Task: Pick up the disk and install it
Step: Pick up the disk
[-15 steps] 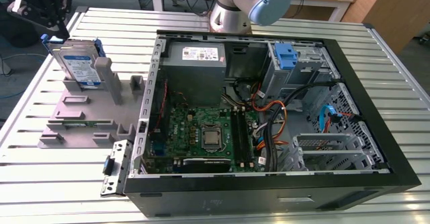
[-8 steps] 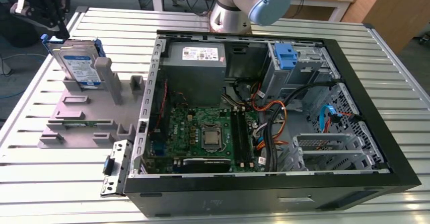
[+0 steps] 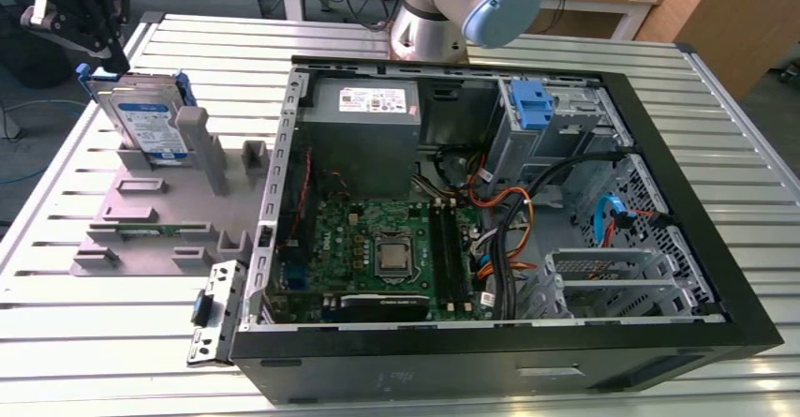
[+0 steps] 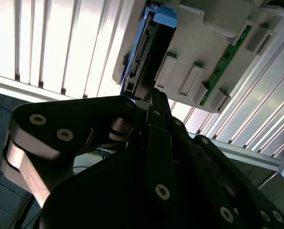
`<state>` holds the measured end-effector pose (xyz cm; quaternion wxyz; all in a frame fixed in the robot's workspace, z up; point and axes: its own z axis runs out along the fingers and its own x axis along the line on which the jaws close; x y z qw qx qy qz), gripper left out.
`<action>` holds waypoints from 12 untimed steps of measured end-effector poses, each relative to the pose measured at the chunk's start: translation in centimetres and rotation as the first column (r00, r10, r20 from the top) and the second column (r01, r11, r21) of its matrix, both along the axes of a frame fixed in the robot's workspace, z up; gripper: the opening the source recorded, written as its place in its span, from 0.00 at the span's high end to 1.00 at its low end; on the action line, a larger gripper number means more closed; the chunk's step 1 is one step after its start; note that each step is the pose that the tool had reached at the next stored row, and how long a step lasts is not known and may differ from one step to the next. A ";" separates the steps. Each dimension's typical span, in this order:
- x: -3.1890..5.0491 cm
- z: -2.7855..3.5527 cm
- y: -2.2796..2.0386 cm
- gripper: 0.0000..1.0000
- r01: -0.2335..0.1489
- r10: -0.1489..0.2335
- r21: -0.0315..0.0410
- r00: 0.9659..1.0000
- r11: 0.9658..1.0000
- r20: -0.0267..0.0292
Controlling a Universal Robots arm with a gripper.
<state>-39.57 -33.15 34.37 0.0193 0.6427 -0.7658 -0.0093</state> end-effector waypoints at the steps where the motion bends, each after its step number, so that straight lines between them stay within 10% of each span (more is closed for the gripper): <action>1: 0.00 0.00 0.00 0.89 -0.001 0.001 0.000 1.000 1.000 0.000; 12: 0.13 -0.06 0.23 0.89 -0.008 0.008 0.006 1.000 1.000 0.000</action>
